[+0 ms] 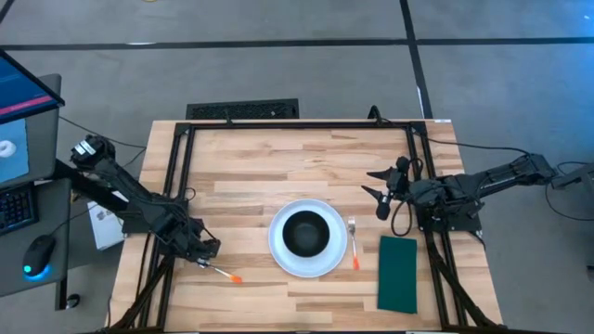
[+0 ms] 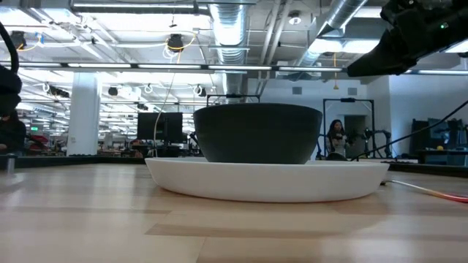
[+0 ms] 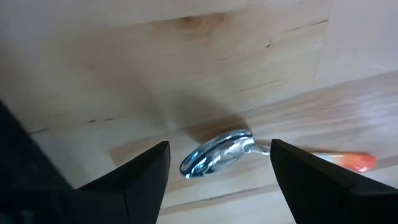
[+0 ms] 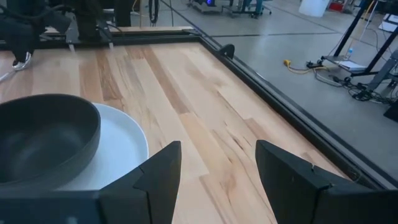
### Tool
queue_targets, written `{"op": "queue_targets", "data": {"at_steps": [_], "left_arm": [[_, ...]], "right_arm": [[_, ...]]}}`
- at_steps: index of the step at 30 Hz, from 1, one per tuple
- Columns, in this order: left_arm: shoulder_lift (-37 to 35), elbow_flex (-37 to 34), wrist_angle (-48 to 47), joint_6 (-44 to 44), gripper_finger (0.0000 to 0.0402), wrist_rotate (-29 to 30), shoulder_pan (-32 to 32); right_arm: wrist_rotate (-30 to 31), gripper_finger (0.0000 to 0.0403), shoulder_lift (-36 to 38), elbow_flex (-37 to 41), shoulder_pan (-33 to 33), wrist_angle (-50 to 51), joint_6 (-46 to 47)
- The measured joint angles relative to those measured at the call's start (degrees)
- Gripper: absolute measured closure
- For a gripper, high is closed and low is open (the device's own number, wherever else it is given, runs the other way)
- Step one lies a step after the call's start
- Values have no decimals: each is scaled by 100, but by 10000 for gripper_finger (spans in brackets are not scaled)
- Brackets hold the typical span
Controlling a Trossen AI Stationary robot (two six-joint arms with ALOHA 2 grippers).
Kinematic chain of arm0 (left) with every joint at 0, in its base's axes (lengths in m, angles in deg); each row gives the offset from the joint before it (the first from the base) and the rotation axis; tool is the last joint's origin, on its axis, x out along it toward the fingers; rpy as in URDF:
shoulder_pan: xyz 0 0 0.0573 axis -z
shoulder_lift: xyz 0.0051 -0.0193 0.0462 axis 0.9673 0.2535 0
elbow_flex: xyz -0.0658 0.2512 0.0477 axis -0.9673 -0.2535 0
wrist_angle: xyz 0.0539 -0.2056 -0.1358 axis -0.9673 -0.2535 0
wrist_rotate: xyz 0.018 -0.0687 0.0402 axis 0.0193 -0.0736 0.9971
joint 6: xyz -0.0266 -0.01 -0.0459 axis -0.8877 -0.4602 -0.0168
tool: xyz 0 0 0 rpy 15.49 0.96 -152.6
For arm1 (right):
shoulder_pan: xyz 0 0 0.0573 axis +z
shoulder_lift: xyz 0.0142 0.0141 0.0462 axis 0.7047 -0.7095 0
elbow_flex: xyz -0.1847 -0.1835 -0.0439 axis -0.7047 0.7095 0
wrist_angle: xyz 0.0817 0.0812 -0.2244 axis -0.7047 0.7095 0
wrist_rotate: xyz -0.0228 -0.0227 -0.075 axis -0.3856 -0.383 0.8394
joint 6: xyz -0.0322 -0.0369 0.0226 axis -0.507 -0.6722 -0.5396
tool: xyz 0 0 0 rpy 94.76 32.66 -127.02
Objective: Set table place
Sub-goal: Place the orange-handled spoon inside the black bowl
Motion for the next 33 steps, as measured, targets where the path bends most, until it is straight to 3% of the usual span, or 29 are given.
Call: {"op": "queue_targets", "data": {"at_steps": [5,17,28,33], "left_arm": [[-1,-302,501,-100,165,-18,0],[-2,-338,464,-46,288,-203,2],[-13,-321,598,381,382,-20,-2],[-34,-329,665,640,396,250,-2]], "right_arm": [[0,171,0,0,0,0,2],[0,171,0,0,0,0,2],[0,171,0,0,0,15,2],[0,171,0,0,0,17,2]]}}
